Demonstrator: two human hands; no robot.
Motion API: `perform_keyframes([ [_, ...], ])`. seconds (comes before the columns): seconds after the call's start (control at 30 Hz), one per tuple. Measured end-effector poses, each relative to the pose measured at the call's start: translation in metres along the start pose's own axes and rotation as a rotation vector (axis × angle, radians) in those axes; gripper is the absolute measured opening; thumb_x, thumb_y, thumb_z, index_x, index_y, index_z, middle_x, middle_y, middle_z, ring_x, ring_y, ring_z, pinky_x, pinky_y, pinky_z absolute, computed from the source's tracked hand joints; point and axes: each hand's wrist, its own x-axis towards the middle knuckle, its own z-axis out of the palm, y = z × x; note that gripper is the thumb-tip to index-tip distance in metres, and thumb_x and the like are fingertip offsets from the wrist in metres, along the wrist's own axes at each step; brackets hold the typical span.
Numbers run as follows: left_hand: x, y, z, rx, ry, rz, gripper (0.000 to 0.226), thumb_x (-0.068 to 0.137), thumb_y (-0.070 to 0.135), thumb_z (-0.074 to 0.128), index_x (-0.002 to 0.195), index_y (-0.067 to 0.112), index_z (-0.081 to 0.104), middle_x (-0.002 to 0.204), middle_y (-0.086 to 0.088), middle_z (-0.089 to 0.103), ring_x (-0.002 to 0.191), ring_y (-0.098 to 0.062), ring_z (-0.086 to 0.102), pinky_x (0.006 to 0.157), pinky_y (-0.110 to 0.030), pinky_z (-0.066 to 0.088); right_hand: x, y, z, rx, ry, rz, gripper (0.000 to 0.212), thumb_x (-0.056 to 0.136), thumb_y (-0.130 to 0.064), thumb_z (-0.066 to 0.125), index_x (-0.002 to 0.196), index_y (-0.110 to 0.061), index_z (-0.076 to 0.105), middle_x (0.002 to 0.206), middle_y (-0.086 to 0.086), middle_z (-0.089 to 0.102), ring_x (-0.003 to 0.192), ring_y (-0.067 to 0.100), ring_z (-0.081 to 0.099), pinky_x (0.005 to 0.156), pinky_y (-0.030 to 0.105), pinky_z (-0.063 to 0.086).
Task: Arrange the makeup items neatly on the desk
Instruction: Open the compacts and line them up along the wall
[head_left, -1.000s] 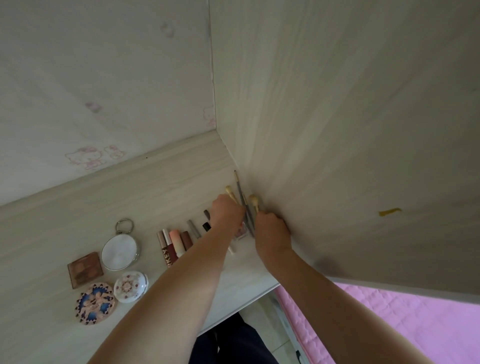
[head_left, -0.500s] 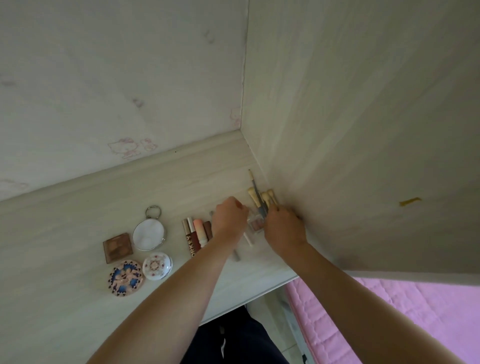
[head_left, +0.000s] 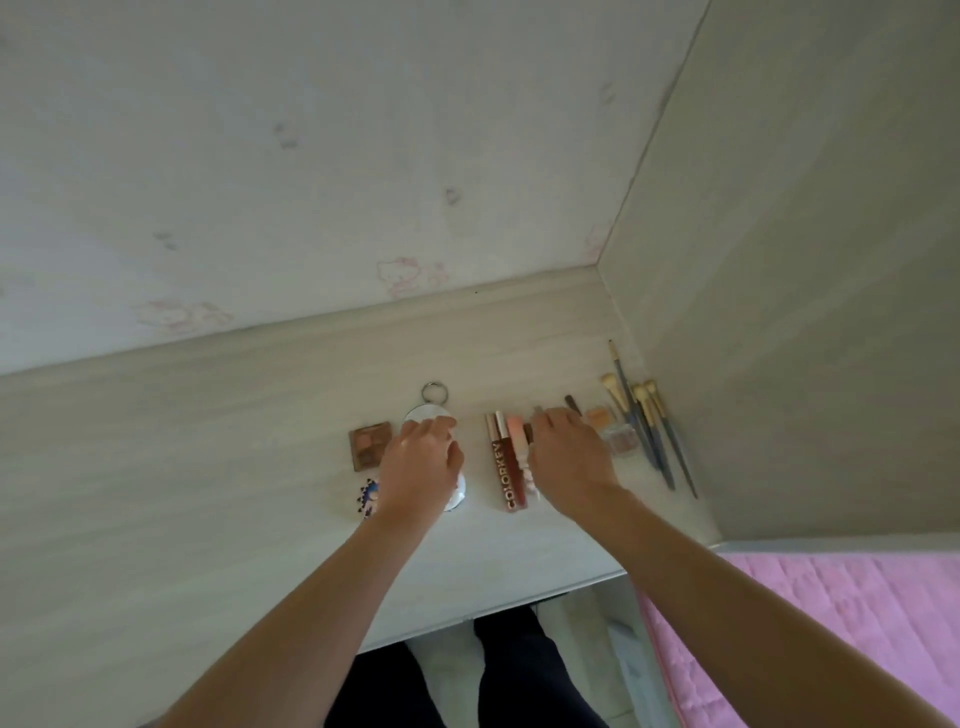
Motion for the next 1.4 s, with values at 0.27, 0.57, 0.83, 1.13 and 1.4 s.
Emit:
perform_keyframes([
  [0.27,-0.032,-0.111,-0.048,0.106,-0.056,0.164,0.028,0.077,0.011,0.064,0.106,0.013,0.066,0.098,-0.002,0.068,0.101,-0.027,0.059,0.081,-0.036,0.049,-0.008,-0.104,0.016,-0.016,0.057,0.031,0.037,0.094,-0.018,0.040,0.130,-0.011,0.043,0.134,0.005,0.046,0.133,0.024,0.034,0.108,0.032,0.030],
  [0.57,-0.026,-0.180,-0.059,0.162,-0.168,0.302,0.048,0.079,0.012,0.067,0.126,0.008,0.057,0.127,-0.007,0.059,0.123,-0.028,0.051,0.101,-0.037,0.043,0.004,-0.168,0.020,-0.047,0.005,-0.032,0.049,0.095,-0.016,0.043,0.143,-0.013,0.030,0.145,0.004,0.036,0.141,0.024,0.022,0.112,0.030,0.026],
  [0.83,0.003,-0.180,-0.029,0.107,-0.156,0.403,0.056,0.093,0.029,0.054,0.145,0.013,0.037,0.147,-0.003,0.042,0.141,-0.021,0.030,0.117,-0.031,0.020,0.030,-0.156,0.026,-0.099,0.046,-0.055,0.044,0.094,-0.017,0.039,0.137,-0.013,0.036,0.143,0.002,0.036,0.136,0.022,0.028,0.109,0.029,0.029],
  [1.13,0.043,-0.146,-0.001,-0.107,-0.112,0.596,0.057,0.088,0.035,0.063,0.138,0.012,0.046,0.137,-0.001,0.053,0.137,-0.021,0.037,0.113,-0.034,0.031,0.041,-0.126,0.041,0.088,0.069,0.109,0.078,0.085,-0.057,0.043,0.145,-0.011,0.024,0.147,0.006,0.035,0.136,0.027,0.030,0.112,0.041,0.028],
  [1.4,0.067,-0.142,0.016,-0.135,-0.166,0.667,0.066,0.082,0.041,0.068,0.139,0.015,0.045,0.135,-0.001,0.056,0.135,-0.020,0.037,0.111,-0.033,0.032,0.046,-0.117,0.055,0.051,0.135,0.113,0.061,0.086,-0.044,0.052,0.138,-0.016,0.035,0.135,0.003,0.043,0.119,0.026,0.047,0.090,0.035,0.031],
])
